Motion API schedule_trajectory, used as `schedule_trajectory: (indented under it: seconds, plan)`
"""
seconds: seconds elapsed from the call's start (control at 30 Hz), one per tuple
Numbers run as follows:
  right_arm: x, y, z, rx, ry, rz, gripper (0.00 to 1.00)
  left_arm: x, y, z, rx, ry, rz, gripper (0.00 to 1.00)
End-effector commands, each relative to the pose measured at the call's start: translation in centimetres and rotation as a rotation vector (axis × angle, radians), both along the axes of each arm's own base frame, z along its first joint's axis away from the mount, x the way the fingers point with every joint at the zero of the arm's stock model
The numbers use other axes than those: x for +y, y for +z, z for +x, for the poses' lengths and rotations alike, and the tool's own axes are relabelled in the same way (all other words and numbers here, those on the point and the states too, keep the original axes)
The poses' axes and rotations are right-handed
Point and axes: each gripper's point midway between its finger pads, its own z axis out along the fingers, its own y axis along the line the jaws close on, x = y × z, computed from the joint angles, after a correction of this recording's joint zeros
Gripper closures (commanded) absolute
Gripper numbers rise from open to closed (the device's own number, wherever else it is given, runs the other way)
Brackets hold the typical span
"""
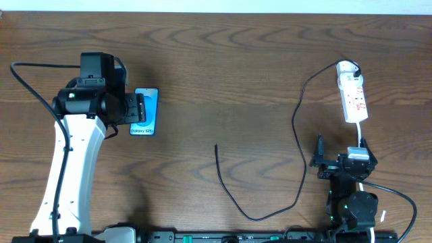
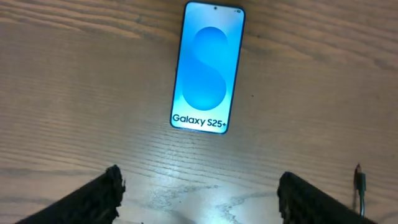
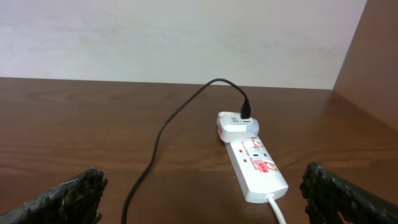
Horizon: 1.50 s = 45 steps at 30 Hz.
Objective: Plug charger to phone and switch on socket
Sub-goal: 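Raise the left arm and move the left gripper over the phone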
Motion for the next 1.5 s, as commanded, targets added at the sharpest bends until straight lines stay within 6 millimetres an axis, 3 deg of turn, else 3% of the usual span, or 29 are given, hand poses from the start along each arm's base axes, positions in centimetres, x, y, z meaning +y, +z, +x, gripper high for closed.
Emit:
schedule_trajectory:
  seconds: [0.0,0.07,0.23,0.47,0.63,1.1,1.33,1.47]
  plan:
    - [0.1,0.0,0.0,-0.003,0.002,0.012,0.01,-0.2,0.4,0.1,-0.004,0.0,-0.01,0.11]
    - [0.1,0.0,0.0,-0.003,0.002,0.012,0.01,-0.2,0.4,0.1,-0.004,0.001,-0.009,0.04]
    - [0.1,0.0,0.0,-0.003,0.002,0.012,0.01,-0.2,-0.1,0.1,0.017,0.003,-0.009,0.03]
    - [0.1,0.0,0.0,-0.003,0.002,0.012,0.01,-0.1,-3.8,1.1,0.138,0.006,-0.011,0.03]
    - [0.1,0.0,0.0,-0.003,0.002,0.012,0.01,-0.1,-5.1,1.9,0.181,0.008,-0.012,0.03]
    - [0.1,0.0,0.0,-0.003,0.002,0.012,0.01,0.0,-3.7,5.0,0.192,-0.016,0.001,0.02]
    - [0.1,0.0,0.0,-0.003,0.002,0.012,0.01,0.0,-7.4,5.1,0.296,-0.017,-0.002,0.02]
    - [0.1,0.0,0.0,-0.003,0.002,0.012,0.01,0.0,-8.5,5.7,0.3,-0.021,-0.001,0.03]
